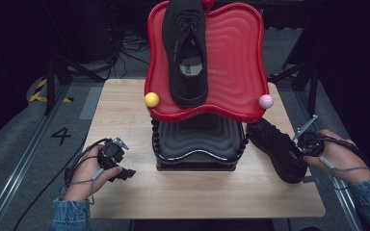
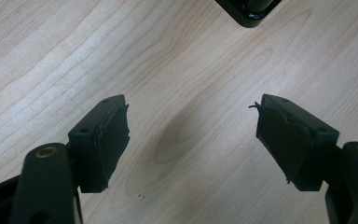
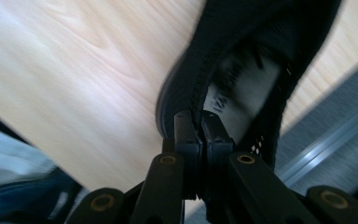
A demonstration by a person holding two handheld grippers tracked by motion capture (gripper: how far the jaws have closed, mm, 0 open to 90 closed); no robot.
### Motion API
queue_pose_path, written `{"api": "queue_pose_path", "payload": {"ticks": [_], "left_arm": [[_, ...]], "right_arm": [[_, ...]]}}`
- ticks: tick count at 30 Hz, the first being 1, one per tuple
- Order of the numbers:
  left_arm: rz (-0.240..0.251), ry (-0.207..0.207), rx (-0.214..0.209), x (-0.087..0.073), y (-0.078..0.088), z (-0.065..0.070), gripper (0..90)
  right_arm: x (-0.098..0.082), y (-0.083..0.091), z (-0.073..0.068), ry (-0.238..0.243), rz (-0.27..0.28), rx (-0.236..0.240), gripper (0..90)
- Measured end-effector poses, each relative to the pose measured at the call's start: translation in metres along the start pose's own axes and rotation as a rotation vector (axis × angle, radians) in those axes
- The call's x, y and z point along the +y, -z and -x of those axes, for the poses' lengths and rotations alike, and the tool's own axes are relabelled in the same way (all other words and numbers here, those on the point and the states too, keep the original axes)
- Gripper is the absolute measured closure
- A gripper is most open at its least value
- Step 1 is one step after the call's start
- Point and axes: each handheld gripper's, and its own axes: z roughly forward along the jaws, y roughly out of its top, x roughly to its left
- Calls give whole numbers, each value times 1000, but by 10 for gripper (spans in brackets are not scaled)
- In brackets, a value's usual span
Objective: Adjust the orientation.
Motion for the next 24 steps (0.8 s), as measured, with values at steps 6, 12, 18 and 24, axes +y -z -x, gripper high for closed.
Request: {"api": "queue_pose_path", "payload": {"ticks": [6,12,18,24], "left_arm": [[-5,-3,-5,1,-2,1,258],[7,-16,-8,1,-4,-1,257],[-7,-12,-23,3,-7,0,256],[-4,-21,-28,6,-9,0,256]], "right_arm": [[22,3,-24,19,70,29,871],[34,-5,-30,26,68,82,781],[30,-18,-32,35,52,126,661],[32,-36,-33,60,4,124,698]]}}
